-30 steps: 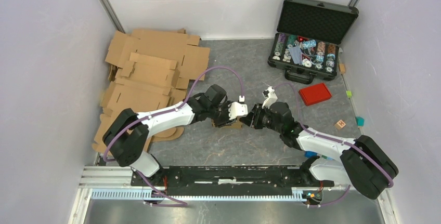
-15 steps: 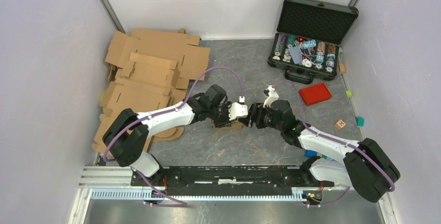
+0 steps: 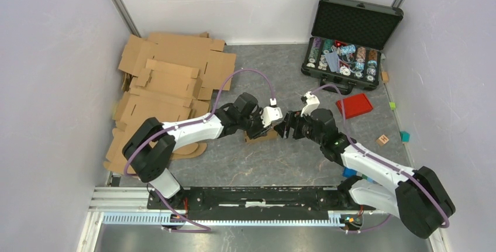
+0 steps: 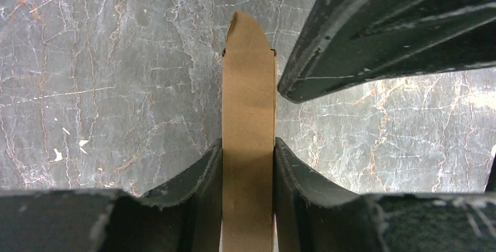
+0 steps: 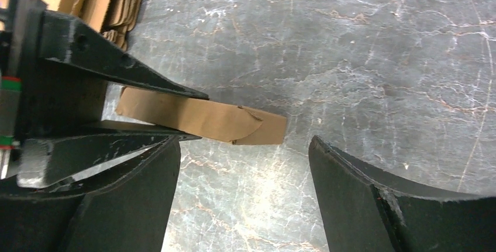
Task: Fold the paper box
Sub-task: Close the paper box at the center of the board.
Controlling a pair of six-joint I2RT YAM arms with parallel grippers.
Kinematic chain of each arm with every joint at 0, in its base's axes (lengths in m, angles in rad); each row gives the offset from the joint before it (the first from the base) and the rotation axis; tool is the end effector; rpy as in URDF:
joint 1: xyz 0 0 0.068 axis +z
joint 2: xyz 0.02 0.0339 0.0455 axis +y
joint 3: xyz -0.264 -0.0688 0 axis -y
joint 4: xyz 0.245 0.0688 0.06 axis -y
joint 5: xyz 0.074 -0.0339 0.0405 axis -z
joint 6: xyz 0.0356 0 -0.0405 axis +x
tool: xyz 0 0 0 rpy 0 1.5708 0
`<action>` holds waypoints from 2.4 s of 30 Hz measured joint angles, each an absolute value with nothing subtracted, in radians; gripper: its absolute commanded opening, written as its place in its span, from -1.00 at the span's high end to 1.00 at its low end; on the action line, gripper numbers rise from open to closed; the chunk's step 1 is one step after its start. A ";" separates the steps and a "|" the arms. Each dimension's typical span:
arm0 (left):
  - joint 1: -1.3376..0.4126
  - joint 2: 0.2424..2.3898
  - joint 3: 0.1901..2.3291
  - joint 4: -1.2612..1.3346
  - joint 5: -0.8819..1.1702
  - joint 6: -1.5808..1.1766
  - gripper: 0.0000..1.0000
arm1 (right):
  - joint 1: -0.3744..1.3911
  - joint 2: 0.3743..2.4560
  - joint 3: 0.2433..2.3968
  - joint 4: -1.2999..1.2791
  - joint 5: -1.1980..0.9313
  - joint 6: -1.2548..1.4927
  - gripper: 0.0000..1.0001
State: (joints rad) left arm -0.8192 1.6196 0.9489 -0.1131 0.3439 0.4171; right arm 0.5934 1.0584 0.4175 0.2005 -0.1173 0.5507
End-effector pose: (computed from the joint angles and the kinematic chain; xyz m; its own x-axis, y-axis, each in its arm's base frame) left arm 0.2222 -0.2553 0.1960 -0.0960 0.6613 -0.7439 0.9732 0.2193 0.0693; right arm 0.1815 0.1275 0.1986 -0.6377 0.1967 -0.7447 -0.3631 0.7759 0.5159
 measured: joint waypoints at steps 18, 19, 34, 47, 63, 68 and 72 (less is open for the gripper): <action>-0.819 1.628 0.950 -0.098 0.337 0.366 -0.22 | 0.553 1.170 0.424 0.305 -0.155 0.559 -0.60; -0.819 1.628 0.950 -0.098 0.336 0.364 -0.24 | 0.552 1.171 0.424 0.309 -0.159 0.560 -0.60; -0.819 1.630 0.931 -0.093 0.311 0.356 -0.34 | 0.546 1.277 0.424 0.374 -0.270 0.572 -0.54; -0.819 1.665 0.915 -0.072 0.288 0.356 -0.19 | 0.543 1.278 0.429 0.374 -0.279 0.570 -0.55; -0.819 1.594 0.890 -0.072 0.289 0.356 -0.17 | 0.522 1.118 0.441 0.262 -0.224 0.415 -0.59; -0.819 1.588 0.889 -0.073 0.289 0.356 -0.22 | 0.522 1.058 0.433 0.238 -0.191 0.339 -0.59; -0.819 1.594 0.889 -0.072 0.289 0.356 -0.13 | 0.521 1.011 0.416 0.225 -0.161 0.272 -0.45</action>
State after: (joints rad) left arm -0.8192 1.5944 0.8894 -0.0723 0.2890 0.3557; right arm 0.5213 1.0107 0.4164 0.2253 -0.1608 0.2718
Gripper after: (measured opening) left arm 0.607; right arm 0.784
